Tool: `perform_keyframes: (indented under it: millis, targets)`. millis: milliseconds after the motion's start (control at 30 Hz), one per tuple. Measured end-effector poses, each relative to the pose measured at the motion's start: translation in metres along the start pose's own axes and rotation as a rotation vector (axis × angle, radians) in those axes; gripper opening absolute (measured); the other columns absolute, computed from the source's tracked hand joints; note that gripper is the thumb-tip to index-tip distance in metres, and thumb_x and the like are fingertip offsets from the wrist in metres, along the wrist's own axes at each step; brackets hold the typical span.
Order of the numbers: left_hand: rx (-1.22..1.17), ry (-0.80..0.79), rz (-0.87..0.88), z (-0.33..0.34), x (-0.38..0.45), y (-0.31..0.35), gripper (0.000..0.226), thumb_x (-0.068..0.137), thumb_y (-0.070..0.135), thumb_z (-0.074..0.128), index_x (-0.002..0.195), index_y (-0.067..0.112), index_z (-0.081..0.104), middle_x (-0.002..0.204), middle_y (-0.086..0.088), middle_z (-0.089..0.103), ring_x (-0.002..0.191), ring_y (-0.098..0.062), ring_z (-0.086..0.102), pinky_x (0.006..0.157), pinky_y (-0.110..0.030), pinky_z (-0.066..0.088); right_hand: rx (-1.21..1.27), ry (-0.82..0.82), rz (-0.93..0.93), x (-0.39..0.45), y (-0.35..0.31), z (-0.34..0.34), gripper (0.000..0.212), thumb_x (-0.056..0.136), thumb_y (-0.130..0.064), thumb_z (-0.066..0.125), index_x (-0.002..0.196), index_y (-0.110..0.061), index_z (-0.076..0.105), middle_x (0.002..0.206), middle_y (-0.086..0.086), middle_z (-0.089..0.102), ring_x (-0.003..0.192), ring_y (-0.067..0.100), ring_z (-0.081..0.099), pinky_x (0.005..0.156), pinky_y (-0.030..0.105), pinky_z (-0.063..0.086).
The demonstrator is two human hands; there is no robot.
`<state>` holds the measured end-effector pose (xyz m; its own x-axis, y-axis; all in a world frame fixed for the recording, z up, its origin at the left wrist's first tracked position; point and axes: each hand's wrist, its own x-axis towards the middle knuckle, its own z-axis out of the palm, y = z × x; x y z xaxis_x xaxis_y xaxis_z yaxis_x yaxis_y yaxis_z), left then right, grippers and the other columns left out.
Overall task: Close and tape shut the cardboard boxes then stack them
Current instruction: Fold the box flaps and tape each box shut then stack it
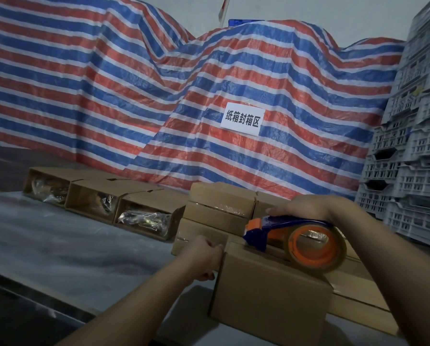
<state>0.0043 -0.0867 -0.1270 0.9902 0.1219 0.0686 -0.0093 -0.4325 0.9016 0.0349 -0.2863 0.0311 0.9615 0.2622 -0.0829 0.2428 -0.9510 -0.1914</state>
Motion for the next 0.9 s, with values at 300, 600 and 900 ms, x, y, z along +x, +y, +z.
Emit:
perform_keyframes:
  millis: [300, 600, 900]
  targets:
    - [-0.026, -0.028, -0.036, -0.002, -0.001, -0.022, 0.025, 0.104, 0.023, 0.039, 0.082, 0.016, 0.05, 0.079, -0.005, 0.054, 0.068, -0.016, 0.054, 0.071, -0.034, 0.054, -0.03, 0.003, -0.03, 0.002, 0.0, 0.0, 0.033, 0.102, -0.057, 0.042, 0.108, -0.031, 0.06, 0.075, -0.012, 0.073, 0.067, 0.001, 0.069, 0.063, 0.013, 0.047]
    - [-0.104, -0.047, 0.423, 0.026, -0.037, 0.003, 0.034, 0.097, 0.056, 0.042, 0.129, 0.045, 0.047, 0.105, 0.026, 0.051, 0.094, 0.009, 0.049, 0.076, -0.015, 0.038, -0.065, -0.008, -0.052, 0.007, 0.003, 0.0, 0.034, 0.102, -0.058, 0.041, 0.112, -0.032, 0.06, 0.083, -0.009, 0.072, 0.072, 0.004, 0.067, 0.072, 0.017, 0.047]
    - [0.255, -0.039, 0.534, 0.008, -0.032, 0.008, 0.058, 0.08, 0.064, 0.064, 0.131, 0.043, 0.047, 0.112, 0.02, 0.061, 0.095, 0.004, 0.056, 0.081, -0.021, 0.05, -0.012, -0.011, 0.016, 0.01, 0.005, -0.001, 0.044, 0.099, -0.062, 0.043, 0.11, -0.023, 0.061, 0.069, -0.008, 0.071, 0.06, 0.003, 0.065, 0.063, 0.017, 0.049]
